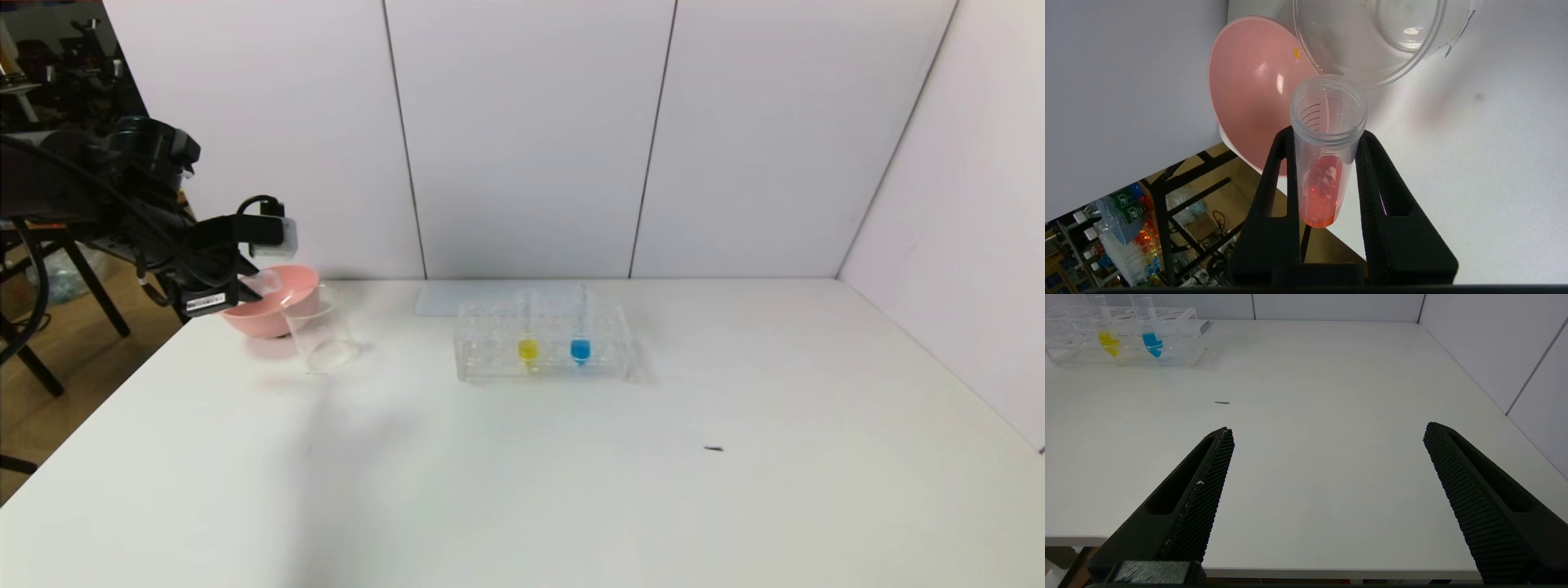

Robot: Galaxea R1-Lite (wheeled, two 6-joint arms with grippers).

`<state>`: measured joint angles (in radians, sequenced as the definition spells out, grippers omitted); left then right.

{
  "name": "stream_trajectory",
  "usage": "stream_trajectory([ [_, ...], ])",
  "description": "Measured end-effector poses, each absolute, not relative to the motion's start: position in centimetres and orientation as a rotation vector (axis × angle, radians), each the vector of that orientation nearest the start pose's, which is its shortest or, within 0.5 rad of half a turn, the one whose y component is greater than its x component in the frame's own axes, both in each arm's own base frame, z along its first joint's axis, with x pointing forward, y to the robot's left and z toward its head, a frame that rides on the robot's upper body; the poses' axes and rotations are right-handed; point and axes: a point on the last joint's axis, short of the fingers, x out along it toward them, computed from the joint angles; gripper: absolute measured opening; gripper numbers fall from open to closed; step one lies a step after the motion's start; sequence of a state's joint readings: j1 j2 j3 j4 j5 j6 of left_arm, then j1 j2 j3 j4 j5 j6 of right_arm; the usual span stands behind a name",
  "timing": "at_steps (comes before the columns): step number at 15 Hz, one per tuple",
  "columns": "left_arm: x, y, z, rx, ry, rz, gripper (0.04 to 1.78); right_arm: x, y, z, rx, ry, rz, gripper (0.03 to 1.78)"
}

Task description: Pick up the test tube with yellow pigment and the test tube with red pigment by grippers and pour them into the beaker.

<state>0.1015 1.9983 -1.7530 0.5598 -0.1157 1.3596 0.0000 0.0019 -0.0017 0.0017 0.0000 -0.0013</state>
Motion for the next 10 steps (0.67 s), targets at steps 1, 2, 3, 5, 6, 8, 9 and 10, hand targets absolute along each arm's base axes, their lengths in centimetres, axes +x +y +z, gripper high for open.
stream_trajectory([
  [1,38.18,3.58,22.95,1.201,0.657,-0.549,0.44,-2.28,0.0,7.58,-0.001,0.002,0.0,1.7],
  [2,38.21,3.57,22.97,1.205,0.656,-0.548,0.44,-2.28,0.0,7.58,-0.001,0.002,0.0,1.7],
  [3,38.23,3.57,22.98,1.206,0.659,-0.549,0.44,-2.28,0.0,7.58,-0.001,0.002,0.0,1.7],
  [5,38.24,3.35,23.01,1.224,0.655,-0.562,0.44,-2.28,0.0,7.58,-0.001,0.002,0.0,1.7],
  [6,38.25,3.24,23.08,1.233,0.66,-0.559,0.44,-2.28,0.0,7.58,-0.001,0.002,0.0,1.7],
  [8,38.22,3.03,23.2,1.246,0.674,-0.555,0.44,-2.28,0.0,7.58,-0.001,0.002,0.0,1.7],
  [9,38.19,2.87,23.24,1.25,0.681,-0.558,0.44,-2.28,0.0,7.58,-0.001,0.002,0.0,1.7],
  [10,38.18,2.73,23.33,1.263,0.684,-0.56,0.44,-2.28,0.0,7.58,-0.001,0.002,0.001,1.7],
])
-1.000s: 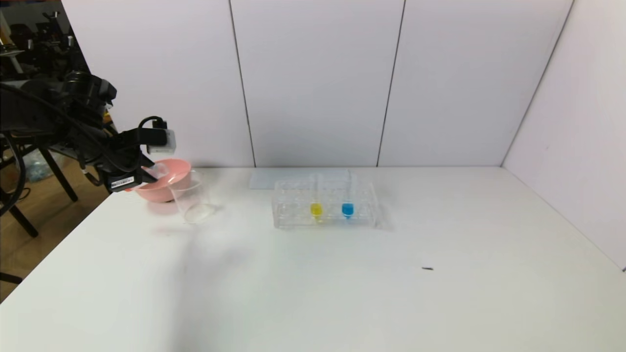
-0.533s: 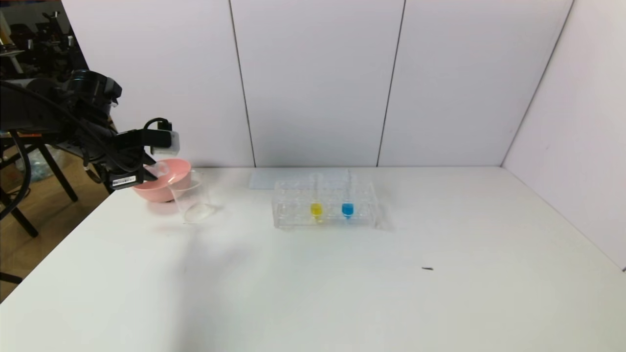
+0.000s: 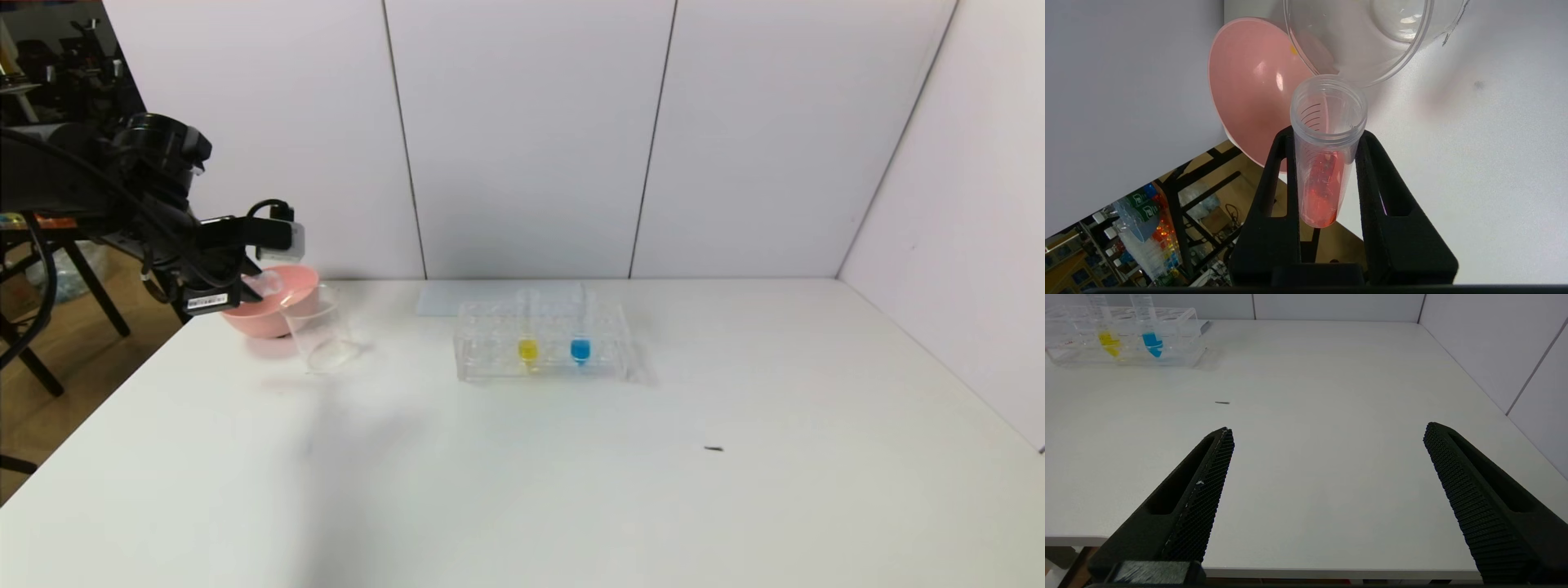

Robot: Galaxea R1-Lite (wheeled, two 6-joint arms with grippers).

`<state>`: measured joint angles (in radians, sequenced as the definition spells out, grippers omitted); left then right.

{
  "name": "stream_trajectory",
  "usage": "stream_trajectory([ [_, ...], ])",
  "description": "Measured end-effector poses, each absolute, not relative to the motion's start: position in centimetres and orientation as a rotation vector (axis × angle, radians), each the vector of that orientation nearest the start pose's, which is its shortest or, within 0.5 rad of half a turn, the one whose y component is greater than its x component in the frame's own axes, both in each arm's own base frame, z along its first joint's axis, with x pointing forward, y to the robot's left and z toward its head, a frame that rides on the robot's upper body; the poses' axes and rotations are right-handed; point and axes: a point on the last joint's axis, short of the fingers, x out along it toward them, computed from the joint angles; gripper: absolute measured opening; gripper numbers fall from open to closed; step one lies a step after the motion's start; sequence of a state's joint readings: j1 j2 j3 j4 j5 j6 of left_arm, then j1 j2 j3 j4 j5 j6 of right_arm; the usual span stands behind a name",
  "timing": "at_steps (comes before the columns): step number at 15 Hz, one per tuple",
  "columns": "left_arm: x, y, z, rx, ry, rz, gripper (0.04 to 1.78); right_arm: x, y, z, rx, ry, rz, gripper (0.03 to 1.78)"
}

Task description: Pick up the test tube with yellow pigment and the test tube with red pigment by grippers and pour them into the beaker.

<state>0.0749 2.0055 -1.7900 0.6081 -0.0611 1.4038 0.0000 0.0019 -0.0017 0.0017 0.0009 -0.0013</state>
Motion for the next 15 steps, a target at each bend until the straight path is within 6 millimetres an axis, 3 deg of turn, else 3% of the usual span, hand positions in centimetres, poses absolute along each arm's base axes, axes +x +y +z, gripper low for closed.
stream_trajectory([
  [15,38.51,2.13,24.21,1.379,0.727,-0.512,0.44,-2.28,0.0,7.58,-0.001,0.002,0.0,1.7],
])
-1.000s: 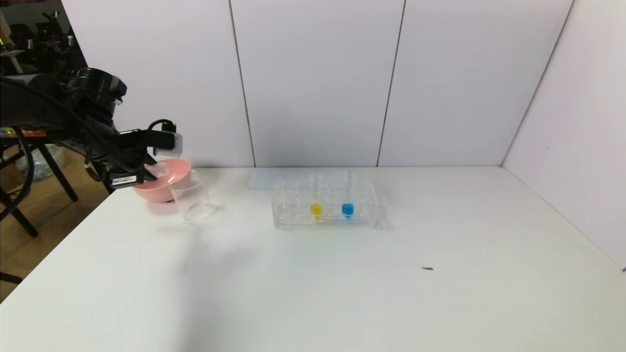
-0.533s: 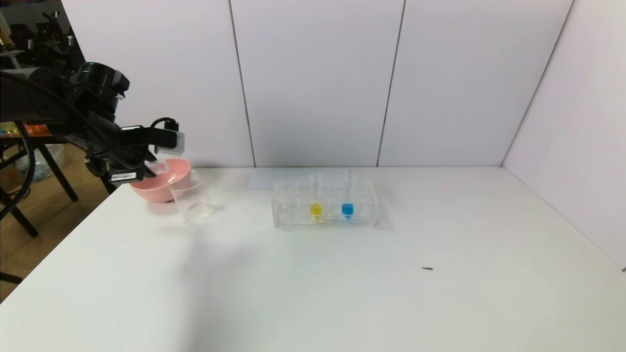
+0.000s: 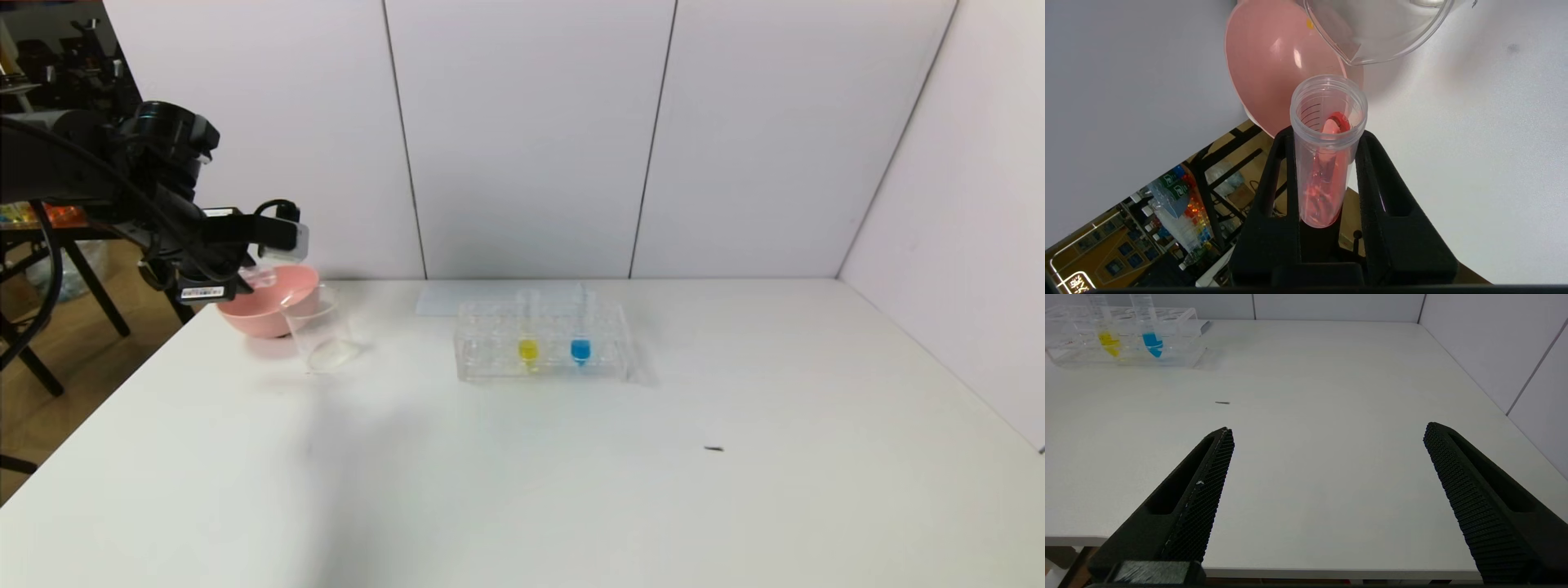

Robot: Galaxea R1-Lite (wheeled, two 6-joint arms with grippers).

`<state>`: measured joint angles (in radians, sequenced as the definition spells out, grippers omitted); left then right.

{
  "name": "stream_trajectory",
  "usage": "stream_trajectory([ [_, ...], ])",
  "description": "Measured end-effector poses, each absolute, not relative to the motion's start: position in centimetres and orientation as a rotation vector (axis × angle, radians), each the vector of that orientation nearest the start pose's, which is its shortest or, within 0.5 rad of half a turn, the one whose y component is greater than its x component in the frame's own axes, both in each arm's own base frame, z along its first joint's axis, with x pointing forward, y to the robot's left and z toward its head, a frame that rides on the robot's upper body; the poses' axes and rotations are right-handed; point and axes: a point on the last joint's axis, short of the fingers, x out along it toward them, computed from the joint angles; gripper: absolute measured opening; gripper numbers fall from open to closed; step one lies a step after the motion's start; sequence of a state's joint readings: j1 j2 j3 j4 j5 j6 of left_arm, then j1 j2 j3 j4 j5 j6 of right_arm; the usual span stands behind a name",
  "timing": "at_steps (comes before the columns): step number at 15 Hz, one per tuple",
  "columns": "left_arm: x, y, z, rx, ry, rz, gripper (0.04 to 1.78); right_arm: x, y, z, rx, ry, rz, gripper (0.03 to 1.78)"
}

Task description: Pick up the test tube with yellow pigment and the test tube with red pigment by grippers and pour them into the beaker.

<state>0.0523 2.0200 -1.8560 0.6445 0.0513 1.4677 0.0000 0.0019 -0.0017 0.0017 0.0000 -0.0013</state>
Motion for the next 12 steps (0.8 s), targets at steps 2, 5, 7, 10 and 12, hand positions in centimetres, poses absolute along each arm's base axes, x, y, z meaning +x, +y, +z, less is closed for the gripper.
stream_trajectory([
  [2,38.6,1.96,24.12,1.387,0.727,-0.516,0.44,-2.28,0.0,7.58,-0.001,0.002,0.0,1.7],
  [5,38.75,1.69,23.97,1.415,0.745,-0.507,0.44,-2.28,0.0,7.58,-0.001,0.002,0.0,1.7],
  [7,38.8,1.63,23.95,1.439,0.768,-0.488,0.44,-2.28,0.0,7.58,-0.001,0.002,0.0,1.7],
  [10,38.84,1.37,23.85,1.444,0.768,-0.493,0.44,-2.28,0.0,7.58,-0.001,0.002,0.0,1.7],
  [12,38.88,1.27,23.76,1.445,0.769,-0.497,0.44,-2.28,0.0,7.58,-0.001,0.002,0.0,1.7],
])
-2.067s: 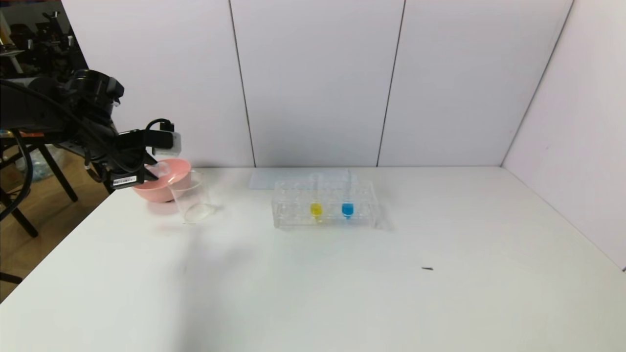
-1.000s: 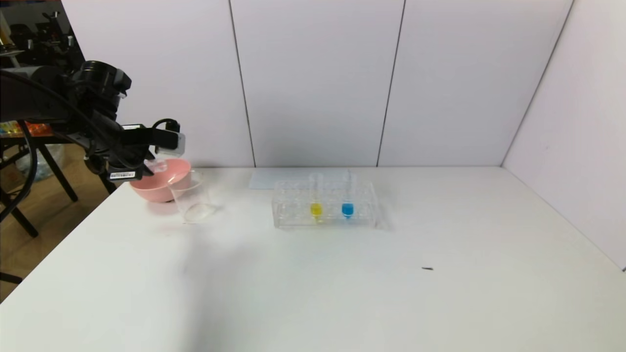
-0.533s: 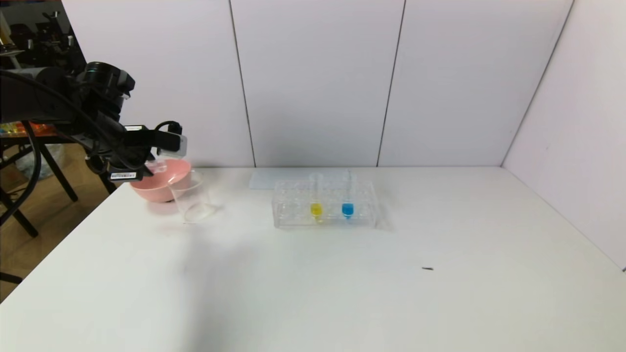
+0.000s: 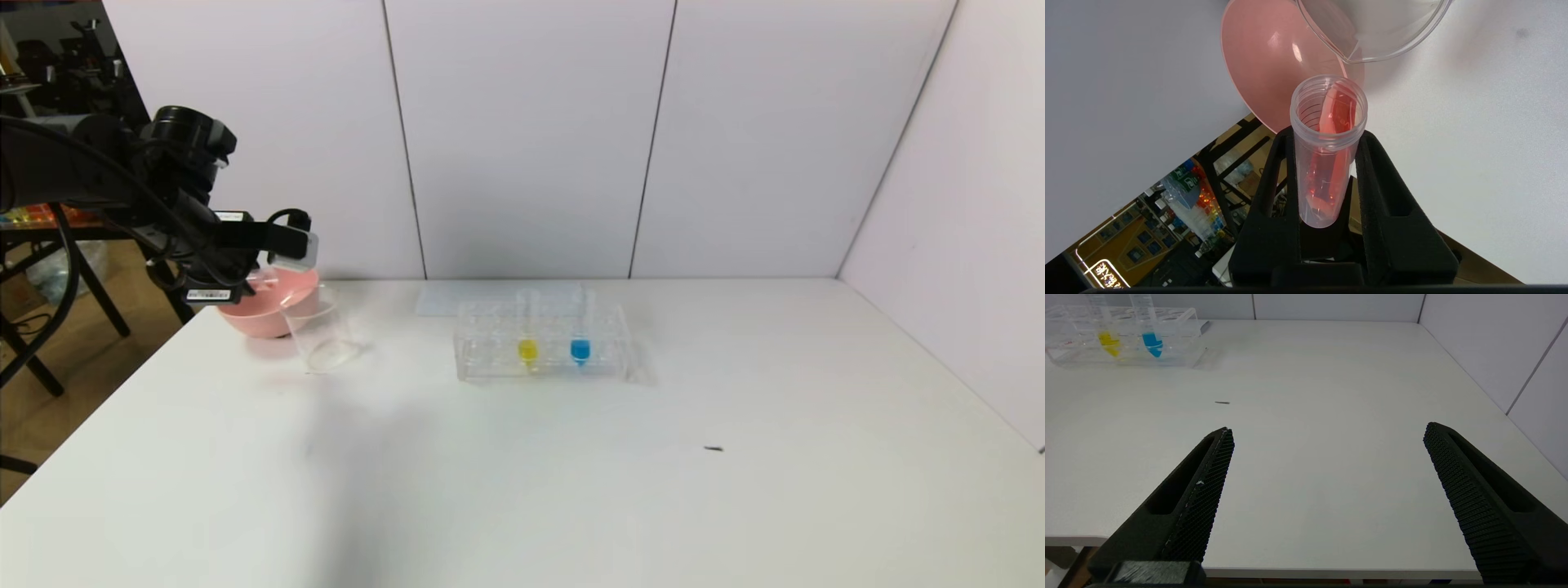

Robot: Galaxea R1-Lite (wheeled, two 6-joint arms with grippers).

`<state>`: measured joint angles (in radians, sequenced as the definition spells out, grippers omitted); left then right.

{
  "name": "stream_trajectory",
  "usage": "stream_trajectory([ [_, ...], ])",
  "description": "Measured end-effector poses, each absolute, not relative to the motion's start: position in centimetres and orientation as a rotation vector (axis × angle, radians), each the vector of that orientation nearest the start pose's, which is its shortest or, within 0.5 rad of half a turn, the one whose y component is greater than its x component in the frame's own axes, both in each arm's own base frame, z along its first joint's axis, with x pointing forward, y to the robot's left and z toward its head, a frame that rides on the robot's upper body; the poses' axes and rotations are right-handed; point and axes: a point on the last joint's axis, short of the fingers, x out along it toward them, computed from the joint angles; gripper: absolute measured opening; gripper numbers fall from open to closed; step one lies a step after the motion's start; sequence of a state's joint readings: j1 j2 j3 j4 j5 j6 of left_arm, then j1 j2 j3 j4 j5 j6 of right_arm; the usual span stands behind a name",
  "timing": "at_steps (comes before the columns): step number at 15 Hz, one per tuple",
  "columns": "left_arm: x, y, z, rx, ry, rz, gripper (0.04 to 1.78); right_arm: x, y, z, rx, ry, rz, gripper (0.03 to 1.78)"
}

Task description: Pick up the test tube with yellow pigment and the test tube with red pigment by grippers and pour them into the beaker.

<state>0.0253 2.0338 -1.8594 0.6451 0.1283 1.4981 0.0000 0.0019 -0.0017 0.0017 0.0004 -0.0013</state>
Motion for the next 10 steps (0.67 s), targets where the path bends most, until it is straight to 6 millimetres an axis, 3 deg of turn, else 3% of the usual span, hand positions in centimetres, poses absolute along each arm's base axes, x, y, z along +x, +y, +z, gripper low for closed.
stream_trajectory([
  [10,39.23,0.27,23.6,1.493,0.781,-0.492,0.44,-2.28,0.0,7.58,-0.001,0.002,0.0,1.7],
])
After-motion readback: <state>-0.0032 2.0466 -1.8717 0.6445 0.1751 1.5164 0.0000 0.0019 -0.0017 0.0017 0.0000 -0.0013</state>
